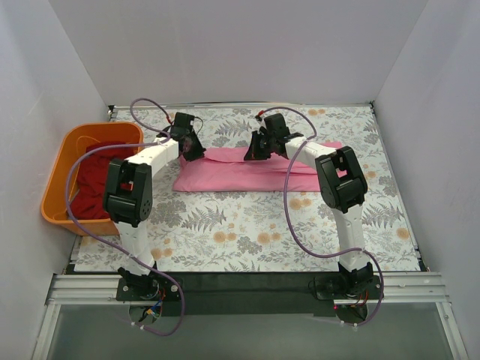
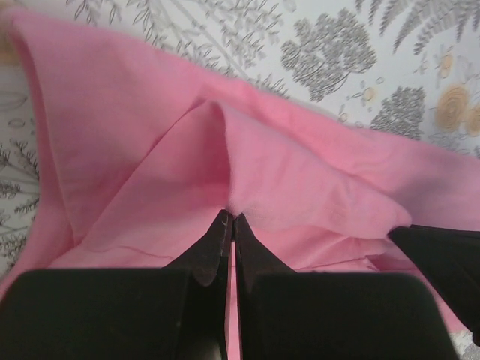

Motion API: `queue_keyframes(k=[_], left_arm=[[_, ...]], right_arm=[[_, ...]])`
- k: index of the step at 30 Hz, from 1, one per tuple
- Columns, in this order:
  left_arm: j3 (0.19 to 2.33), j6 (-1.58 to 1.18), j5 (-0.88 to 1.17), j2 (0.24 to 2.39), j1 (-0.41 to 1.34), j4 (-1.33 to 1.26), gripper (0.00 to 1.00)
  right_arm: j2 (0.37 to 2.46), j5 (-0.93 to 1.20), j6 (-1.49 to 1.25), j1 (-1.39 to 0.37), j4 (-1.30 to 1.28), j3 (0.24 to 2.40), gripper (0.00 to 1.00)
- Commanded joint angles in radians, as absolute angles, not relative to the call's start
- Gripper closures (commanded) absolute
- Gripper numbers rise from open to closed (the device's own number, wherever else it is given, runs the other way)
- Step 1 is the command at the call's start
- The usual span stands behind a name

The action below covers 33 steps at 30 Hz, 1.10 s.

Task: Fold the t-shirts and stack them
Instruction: Fold the tshirt

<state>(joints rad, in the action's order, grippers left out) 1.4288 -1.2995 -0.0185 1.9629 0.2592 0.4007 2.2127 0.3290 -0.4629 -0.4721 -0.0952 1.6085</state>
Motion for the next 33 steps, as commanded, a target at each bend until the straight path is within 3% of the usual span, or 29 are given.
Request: queue_keyframes(k=[1,20,22,24,26,28,29,33], left_arm=[[1.381,-1.362,-0.037,1.859,0.258,0.425,1.00],[1.284,-1.401,-0.092,1.901,0.258,0.408,1.00],[1.285,-1.393,-0.092,1.916,0.258,0.396,0.98],[1.290,-1.384,-0.092,1.911,0.258,0.390,0.95],[1.292,-1.376,-0.104,1.884,0.258,0.391,0.86],[1.292,-1.368,-0.120,1.840,0.258,0.391,0.75],[1.290,-1.361,-0.124,1.823,0.258,0.391,0.65],[1.263,-1.336,-0.140,1.720,0.265,0.393,0.40]], right_arm=[[2.149,0.351,-0.434,-0.469,-0.075,1.620,0.99],[2.149,0.328,-0.388,-0.468,-0.121,1.611,0.99],[2.148,0.322,-0.376,-0.468,-0.130,1.615,0.96],[2.143,0.318,-0.359,-0.465,-0.146,1.623,0.85],[2.125,0.305,-0.345,-0.460,-0.153,1.626,0.74],[2.102,0.281,-0.315,-0.454,-0.172,1.626,0.70],[2.071,0.269,-0.301,-0.451,-0.182,1.626,0.66],[1.970,0.178,-0.218,-0.434,-0.236,1.582,0.61]])
